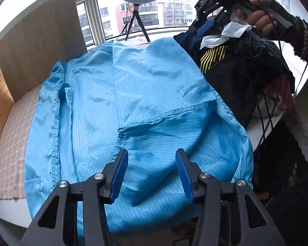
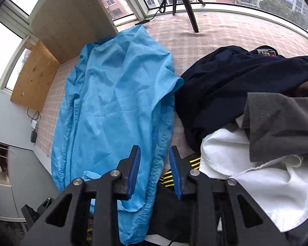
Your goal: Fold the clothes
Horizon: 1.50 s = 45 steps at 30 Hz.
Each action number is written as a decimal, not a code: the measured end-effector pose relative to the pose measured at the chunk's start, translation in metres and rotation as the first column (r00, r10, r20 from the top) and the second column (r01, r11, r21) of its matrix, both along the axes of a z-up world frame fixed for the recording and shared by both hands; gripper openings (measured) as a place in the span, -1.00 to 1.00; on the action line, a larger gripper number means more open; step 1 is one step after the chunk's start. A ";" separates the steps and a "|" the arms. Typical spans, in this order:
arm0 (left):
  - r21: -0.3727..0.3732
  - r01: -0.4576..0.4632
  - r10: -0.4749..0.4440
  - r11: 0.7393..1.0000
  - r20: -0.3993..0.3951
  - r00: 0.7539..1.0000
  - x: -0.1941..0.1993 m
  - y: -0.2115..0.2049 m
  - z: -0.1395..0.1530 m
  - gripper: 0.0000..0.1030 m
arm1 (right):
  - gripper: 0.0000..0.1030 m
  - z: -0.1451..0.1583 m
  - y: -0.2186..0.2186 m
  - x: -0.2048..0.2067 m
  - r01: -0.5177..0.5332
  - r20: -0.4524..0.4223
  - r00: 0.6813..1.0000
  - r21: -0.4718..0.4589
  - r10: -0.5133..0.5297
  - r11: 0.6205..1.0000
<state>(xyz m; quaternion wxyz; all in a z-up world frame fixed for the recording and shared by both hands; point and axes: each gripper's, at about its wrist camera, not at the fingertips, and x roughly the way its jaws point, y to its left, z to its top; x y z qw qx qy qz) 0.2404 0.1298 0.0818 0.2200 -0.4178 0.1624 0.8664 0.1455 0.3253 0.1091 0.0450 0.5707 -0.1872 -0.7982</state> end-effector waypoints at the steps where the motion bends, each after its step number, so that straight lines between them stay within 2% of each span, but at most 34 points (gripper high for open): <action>1: -0.022 0.043 -0.043 0.999 -0.008 0.999 -0.009 0.006 0.001 0.02 | -0.44 -0.012 0.005 -0.009 0.002 0.023 1.000 0.010 -0.002 1.000; 4: -0.086 0.077 -0.079 0.993 -0.011 0.997 -0.045 0.009 0.002 0.10 | -0.44 -0.034 0.013 -0.030 -0.015 0.052 0.999 -0.002 0.015 1.000; 8: -0.104 0.157 -0.149 0.982 0.081 0.985 -0.084 0.005 -0.012 0.13 | -0.44 -0.037 0.017 -0.043 -0.050 0.038 0.998 -0.039 0.052 0.998; 10: -0.144 0.241 -0.221 0.960 0.139 0.965 -0.090 0.017 -0.026 0.13 | -0.44 -0.037 0.020 -0.047 -0.063 0.037 0.997 -0.051 0.065 0.997; 13: -0.222 0.346 -0.310 0.911 0.184 0.933 -0.085 0.036 -0.047 0.12 | -0.44 -0.038 0.028 -0.050 -0.063 0.041 0.997 -0.081 0.066 0.995; 14: -0.219 0.364 -0.324 0.905 0.199 0.925 -0.084 0.038 -0.051 0.10 | -0.44 -0.039 0.031 -0.052 -0.061 0.042 0.997 -0.090 0.065 0.994; 15: -0.215 0.370 -0.328 0.904 0.206 0.922 -0.083 0.039 -0.053 -0.19 | -0.44 -0.039 0.033 -0.053 -0.060 0.042 0.997 -0.099 0.065 0.993; 16: -0.210 0.359 -0.318 0.909 0.205 0.926 -0.082 0.038 -0.050 -0.96 | -0.44 -0.038 0.034 -0.053 -0.062 0.039 0.997 -0.096 0.066 0.993; 17: -0.210 0.343 -0.303 0.915 0.201 0.931 -0.082 0.035 -0.047 -0.88 | -0.44 -0.038 0.035 -0.053 -0.063 0.036 0.997 -0.093 0.067 0.994; 18: -0.217 0.320 -0.284 0.922 0.183 0.941 -0.081 0.029 -0.040 -0.97 | -0.44 -0.037 0.036 -0.053 -0.068 0.030 0.997 -0.087 0.071 0.994; 19: -0.218 0.288 -0.260 0.932 0.148 0.954 -0.079 0.019 -0.028 -0.97 | -0.44 -0.036 0.034 -0.055 -0.082 0.022 0.996 -0.067 0.083 0.994; 21: -0.198 0.195 -0.183 0.960 0.078 0.980 -0.078 -0.007 0.003 -0.97 | -0.44 -0.035 0.030 -0.058 -0.107 0.012 0.994 -0.024 0.107 0.994; 23: -0.162 0.092 -0.090 0.982 0.018 0.996 -0.076 -0.035 0.036 -0.97 | -0.41 -0.036 0.025 -0.064 -0.126 0.012 0.992 -0.009 0.126 0.992; 26: -0.150 0.008 -0.016 0.989 -0.054 0.998 -0.062 -0.062 0.073 -0.97 | -0.26 -0.041 0.013 -0.080 -0.155 0.004 0.988 0.023 0.155 0.988; 30: -0.179 -0.017 -0.003 0.984 -0.111 0.994 -0.047 -0.066 0.094 -0.97 | -0.26 -0.052 -0.003 -0.102 -0.163 0.016 0.987 0.033 0.163 0.986; 33: -0.174 -0.022 -0.002 0.984 -0.137 0.991 -0.041 -0.064 0.102 -0.97 | -0.18 -0.066 -0.011 -0.117 -0.162 0.055 0.986 0.108 0.157 0.981; 36: -0.152 -0.028 0.007 0.988 -0.136 0.991 -0.031 -0.064 0.107 -0.97 | -0.18 -0.083 -0.019 -0.129 -0.179 0.101 0.982 0.218 0.160 0.959; 38: -0.120 -0.018 0.006 0.993 -0.097 0.995 -0.016 -0.059 0.103 -0.97 | -0.23 -0.093 -0.017 -0.130 -0.185 0.132 0.979 0.262 0.155 0.947; 39: -0.084 0.002 -0.006 0.996 -0.055 0.998 -0.004 -0.053 0.097 -0.97 | -0.62 -0.098 -0.015 -0.130 -0.192 0.147 0.977 0.279 0.156 0.941; 40: -0.046 0.019 -0.020 0.999 -0.013 1.000 0.008 -0.048 0.091 -0.97 | -0.85 -0.097 -0.011 -0.127 -0.200 0.148 0.976 0.303 0.161 0.932; 42: -0.006 0.071 -0.070 0.997 0.090 0.993 0.038 -0.029 0.065 -0.97 | -0.96 -0.095 0.000 -0.123 -0.200 0.142 0.977 0.319 0.162 0.926; 45: -0.013 0.121 -0.115 0.993 0.222 0.968 0.067 -0.001 0.023 -0.94 | -0.97 -0.094 0.007 -0.117 -0.208 0.130 0.976 0.320 0.175 0.924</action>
